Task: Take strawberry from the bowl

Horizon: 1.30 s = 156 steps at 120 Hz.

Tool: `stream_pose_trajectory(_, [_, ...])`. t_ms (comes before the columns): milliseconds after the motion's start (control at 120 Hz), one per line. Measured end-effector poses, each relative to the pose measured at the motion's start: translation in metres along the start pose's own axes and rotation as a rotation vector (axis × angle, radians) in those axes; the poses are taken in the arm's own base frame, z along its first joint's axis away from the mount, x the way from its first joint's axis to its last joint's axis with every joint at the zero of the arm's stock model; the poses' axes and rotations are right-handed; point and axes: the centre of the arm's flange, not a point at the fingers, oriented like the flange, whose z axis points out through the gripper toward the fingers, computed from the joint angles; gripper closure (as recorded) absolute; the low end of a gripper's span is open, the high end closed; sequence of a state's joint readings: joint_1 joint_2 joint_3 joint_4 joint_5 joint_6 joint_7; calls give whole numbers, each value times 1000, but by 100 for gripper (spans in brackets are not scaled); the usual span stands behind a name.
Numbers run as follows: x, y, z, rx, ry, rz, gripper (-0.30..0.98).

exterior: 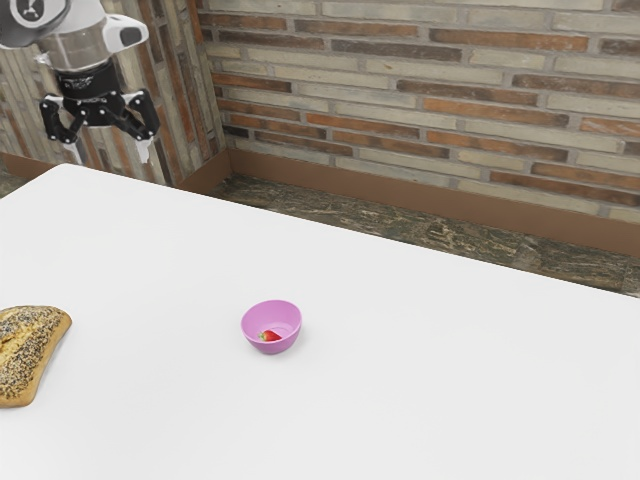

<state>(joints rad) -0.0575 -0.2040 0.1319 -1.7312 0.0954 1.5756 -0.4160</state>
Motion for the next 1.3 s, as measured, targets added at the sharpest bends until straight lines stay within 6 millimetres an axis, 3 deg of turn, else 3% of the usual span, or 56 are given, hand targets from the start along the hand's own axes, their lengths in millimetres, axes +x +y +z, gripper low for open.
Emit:
stream_pose_trajectory(200, [3,12,-7,-36,60,3,0])
stream_pose_trajectory(267, [1,40,6,-36,51,46,0])
stream_pose_trajectory(333, [-4,87,40,-5,-5,114,0])
stream_pose_trajectory(442, [-32,137,110,32,-58,208,0])
stream_pose_trajectory(508, [-41,158,133,32,-54,252,0])
stream_pose_trajectory(708, [-37,201,196,38,-54,406,0])
stream_pose_trajectory(750, [-27,201,206,35,-45,449,0])
stream_pose_trajectory(892, [8,172,219,26,-14,549,0])
stream_pose_trajectory(967, [8,177,218,20,6,638,0])
stream_pose_trajectory(1117, [25,182,260,34,-16,779,8])
stream_pose_trajectory(1183, [21,177,278,39,-41,839,13])
stream_pose_trajectory(1300, [16,174,289,41,-51,943,25])
